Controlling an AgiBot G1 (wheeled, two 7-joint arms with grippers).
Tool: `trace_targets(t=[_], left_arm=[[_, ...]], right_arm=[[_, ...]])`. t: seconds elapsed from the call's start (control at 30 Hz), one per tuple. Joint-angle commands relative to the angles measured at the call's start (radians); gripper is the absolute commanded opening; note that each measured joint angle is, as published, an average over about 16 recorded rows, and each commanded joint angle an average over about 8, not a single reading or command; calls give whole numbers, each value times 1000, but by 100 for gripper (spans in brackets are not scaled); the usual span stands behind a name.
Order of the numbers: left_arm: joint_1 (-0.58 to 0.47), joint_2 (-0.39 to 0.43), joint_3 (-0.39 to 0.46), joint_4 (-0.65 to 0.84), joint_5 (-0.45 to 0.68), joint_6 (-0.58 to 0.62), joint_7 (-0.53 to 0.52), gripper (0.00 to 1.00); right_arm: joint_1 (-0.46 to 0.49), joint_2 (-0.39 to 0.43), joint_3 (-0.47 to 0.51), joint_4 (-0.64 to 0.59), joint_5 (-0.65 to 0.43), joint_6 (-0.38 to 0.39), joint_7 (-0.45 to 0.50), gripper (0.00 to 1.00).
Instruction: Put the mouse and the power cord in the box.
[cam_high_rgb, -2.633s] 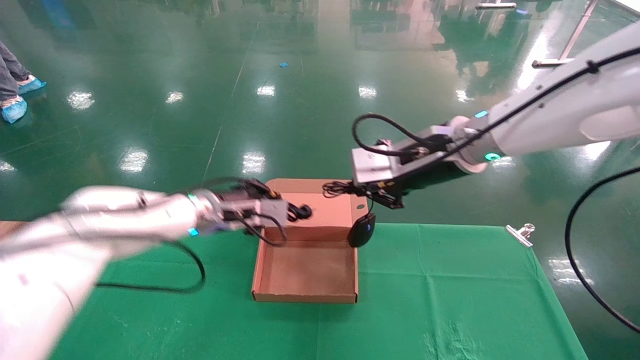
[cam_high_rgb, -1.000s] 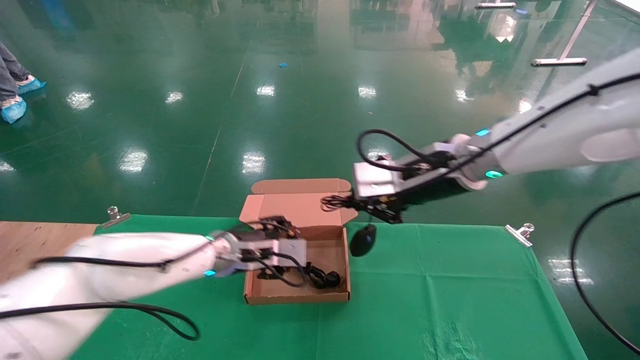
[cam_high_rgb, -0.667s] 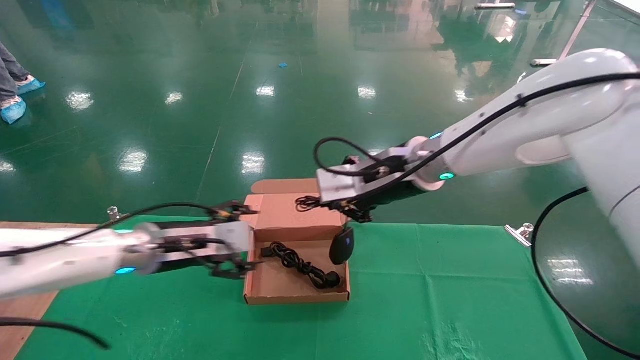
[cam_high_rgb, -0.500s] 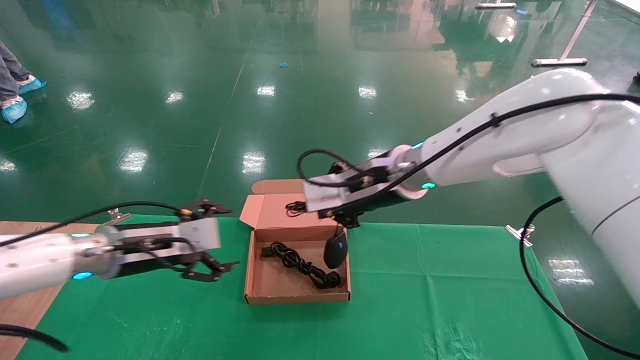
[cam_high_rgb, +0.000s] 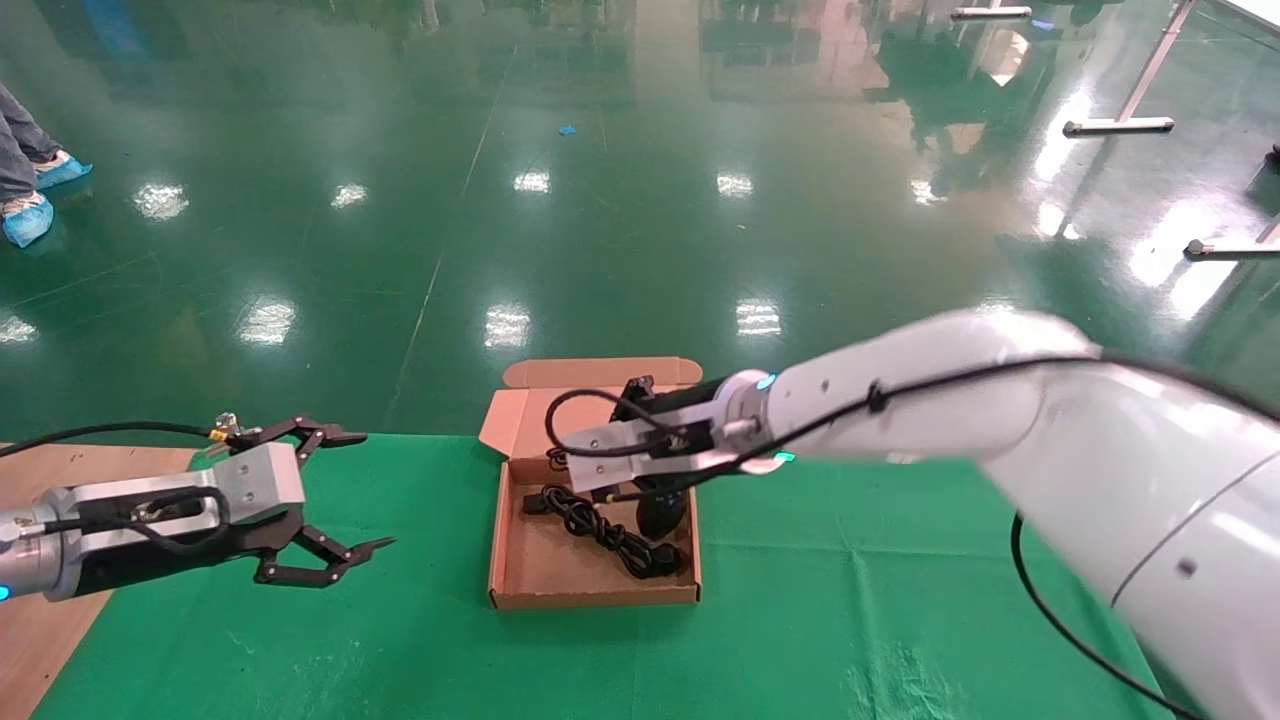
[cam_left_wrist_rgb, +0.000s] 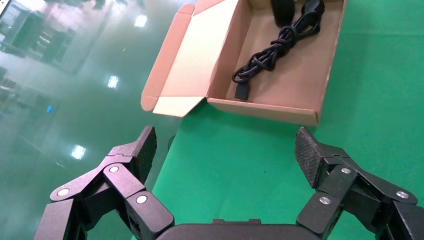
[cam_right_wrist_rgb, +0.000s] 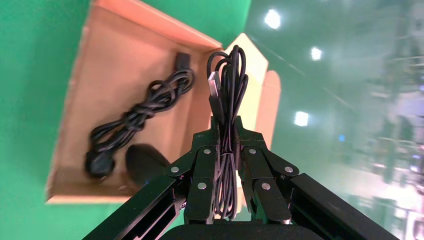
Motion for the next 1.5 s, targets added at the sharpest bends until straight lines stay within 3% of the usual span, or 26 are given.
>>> trace_targets(t=[0.03,0.27,0.53,0.57,0.77,0.83,1.5], left_arm=[[0,3,-12,47,-21,21,37,100],[-27,30,-18,140,-29,68,97,100],[-50,51,-20,211,-31,101,138,100],[-53,53,-20,218,-31,104,143,100],[-62,61,-22,249,-34,118,158,100],[-63,62,-22,255,-35,121,160,100],[-62,61,-21,246,-32,116,157,100]], right_arm=[[-22,0,-34,14,7,68,3,0],[-55,1,-128,33,33,168,18,0],[-84,3,-202,34,78,184,45,1],[-85,3,-210,32,85,177,50,6],[-83,4,-237,30,118,147,79,81],[-83,3,-241,31,123,146,81,100],[-82,4,-235,29,116,143,78,100]])
